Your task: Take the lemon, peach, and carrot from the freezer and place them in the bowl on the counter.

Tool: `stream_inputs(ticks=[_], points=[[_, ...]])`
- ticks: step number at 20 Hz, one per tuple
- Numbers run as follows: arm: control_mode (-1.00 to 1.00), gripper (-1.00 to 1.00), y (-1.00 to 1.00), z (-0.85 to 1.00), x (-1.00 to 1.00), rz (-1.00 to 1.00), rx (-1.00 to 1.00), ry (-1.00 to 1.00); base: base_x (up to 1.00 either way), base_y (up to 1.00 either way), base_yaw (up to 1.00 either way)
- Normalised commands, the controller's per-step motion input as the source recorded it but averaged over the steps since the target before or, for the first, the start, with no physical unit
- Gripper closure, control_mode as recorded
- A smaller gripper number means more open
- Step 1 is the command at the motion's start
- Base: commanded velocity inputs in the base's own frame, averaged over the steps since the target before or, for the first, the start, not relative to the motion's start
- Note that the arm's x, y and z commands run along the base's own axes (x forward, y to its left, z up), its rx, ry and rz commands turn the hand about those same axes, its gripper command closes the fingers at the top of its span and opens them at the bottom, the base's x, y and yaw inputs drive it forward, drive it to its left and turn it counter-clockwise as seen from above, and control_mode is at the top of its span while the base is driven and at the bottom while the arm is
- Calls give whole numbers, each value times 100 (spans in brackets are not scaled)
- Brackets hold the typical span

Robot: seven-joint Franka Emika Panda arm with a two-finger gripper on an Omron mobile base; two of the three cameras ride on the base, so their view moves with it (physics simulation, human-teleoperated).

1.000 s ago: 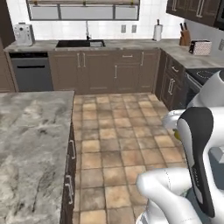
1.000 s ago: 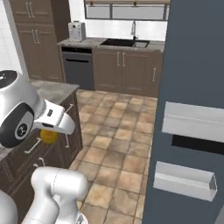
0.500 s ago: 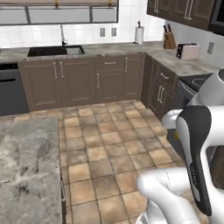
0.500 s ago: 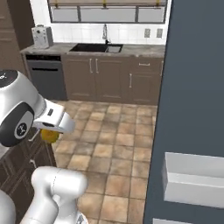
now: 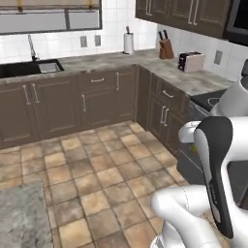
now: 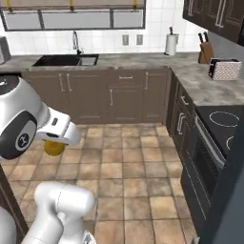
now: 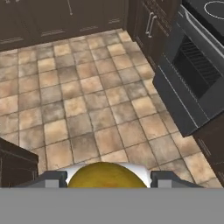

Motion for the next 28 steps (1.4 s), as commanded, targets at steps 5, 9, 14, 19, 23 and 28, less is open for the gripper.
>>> stream_inputs(ticks=[5,9,14,19,23,28], points=[[100,100,0,0,0,0,0,0,78,-36,-57],[100,100,0,0,0,0,0,0,52,-11,-68],[100,100,0,0,0,0,0,0,53,-42,-65],[100,100,0,0,0,0,0,0,51,-23,-68],[100,100,0,0,0,0,0,0,71,-7,-61],[100,100,0,0,0,0,0,0,77,-19,-55]])
